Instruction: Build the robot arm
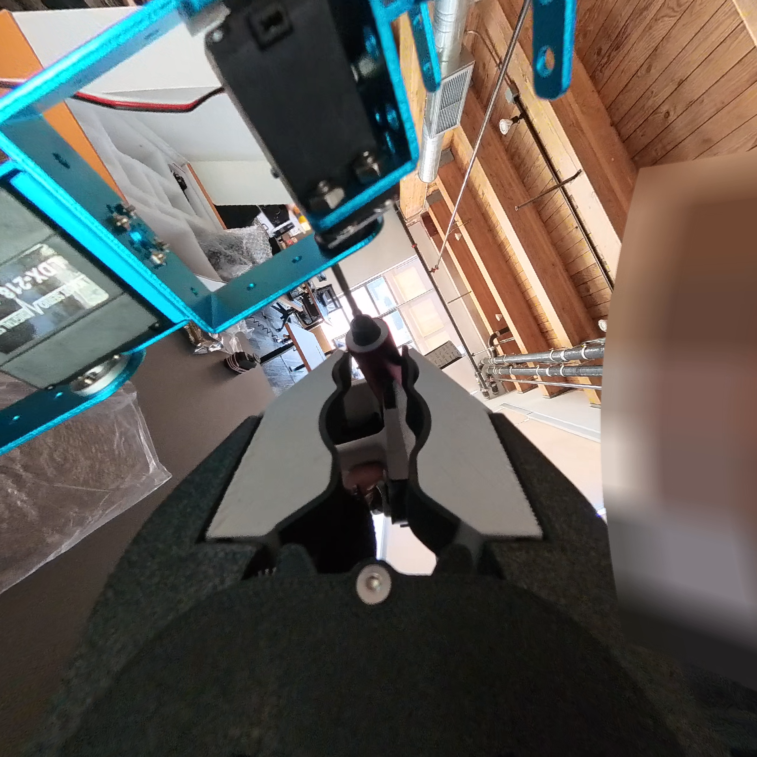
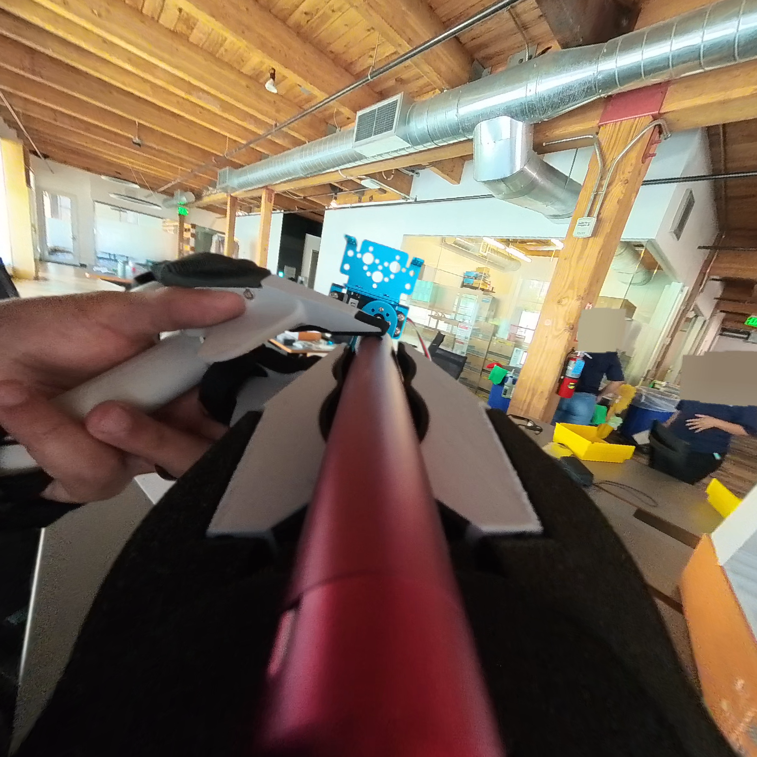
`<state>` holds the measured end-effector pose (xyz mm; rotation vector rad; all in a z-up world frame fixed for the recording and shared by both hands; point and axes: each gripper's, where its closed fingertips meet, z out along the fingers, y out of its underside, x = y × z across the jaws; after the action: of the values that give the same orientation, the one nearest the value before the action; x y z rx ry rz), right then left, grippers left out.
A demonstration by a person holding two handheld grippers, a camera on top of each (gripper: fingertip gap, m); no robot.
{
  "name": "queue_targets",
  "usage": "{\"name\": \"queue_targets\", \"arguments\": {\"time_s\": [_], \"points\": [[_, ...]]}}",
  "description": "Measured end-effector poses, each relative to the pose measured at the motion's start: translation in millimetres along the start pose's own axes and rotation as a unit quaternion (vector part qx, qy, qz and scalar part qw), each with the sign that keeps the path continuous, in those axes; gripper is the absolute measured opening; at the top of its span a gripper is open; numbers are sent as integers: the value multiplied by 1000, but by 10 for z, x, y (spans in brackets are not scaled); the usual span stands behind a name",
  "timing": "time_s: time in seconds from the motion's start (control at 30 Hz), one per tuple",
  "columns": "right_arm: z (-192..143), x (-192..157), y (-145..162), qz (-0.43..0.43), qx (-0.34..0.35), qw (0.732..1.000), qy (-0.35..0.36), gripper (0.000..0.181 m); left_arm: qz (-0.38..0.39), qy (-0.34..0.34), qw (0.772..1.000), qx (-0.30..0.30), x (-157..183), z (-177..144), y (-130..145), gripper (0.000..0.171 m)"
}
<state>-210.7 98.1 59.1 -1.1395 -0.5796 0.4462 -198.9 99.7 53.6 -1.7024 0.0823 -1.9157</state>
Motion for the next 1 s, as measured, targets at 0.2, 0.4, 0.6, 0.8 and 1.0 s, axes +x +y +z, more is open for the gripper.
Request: {"name": "queue_targets", "arguments": {"time_s": [0.2,0.4,0.6,0.8,1.0], "points": [[-7,-11,8,-48,-19,999,6,23,-15,7,1000,-4,14,-9,-1,21],[-7,-11,13,-37,-21,999,4,23,-16,14,1000,-6,22,-5,-1,22],[-19,6,11,-23,-16,1000,7,22,200,-81,976,-22,-156,-388,66,38],[7,-23,23,-4,-12,1000,-2,22,483,-269,833,-3,-607,-646,-581,99],[17,-48,-16,-6,-9,1000,-3,22,547,-249,799,17,-515,-314,-716,86]]}}
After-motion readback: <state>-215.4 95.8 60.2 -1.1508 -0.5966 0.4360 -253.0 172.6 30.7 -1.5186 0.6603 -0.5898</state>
